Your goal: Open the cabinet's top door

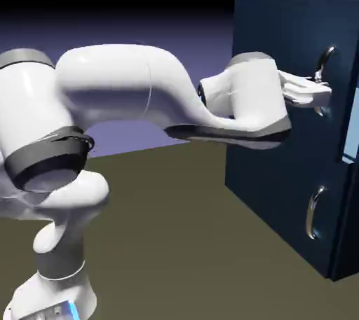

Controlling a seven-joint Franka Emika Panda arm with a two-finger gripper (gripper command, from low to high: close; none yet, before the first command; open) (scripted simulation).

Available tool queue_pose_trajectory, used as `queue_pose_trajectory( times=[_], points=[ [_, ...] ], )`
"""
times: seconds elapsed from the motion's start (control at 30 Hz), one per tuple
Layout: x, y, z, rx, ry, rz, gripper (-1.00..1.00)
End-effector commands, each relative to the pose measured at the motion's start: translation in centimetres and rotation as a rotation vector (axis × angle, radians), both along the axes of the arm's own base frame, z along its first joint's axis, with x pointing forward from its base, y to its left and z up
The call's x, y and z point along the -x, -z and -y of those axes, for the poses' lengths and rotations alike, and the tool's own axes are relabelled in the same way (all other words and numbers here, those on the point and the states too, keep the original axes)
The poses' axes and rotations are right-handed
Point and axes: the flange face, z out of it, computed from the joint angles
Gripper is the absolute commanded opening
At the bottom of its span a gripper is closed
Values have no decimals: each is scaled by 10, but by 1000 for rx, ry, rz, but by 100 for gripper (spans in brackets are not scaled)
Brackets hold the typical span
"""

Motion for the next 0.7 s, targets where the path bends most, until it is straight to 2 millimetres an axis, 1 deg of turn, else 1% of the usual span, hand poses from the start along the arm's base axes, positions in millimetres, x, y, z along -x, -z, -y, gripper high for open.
queue_pose_trajectory(
  times=[0.0,0.13,0.33,0.5,0.67],
  points=[
    [1,-1,0,4,0,-4,-100],
    [11,-4,-2,4,19,-17,-100],
    [35,-3,-12,4,69,-15,-100],
    [65,-3,-26,4,131,-16,-100],
    [102,-3,-47,3,211,-16,-100]
  ],
)
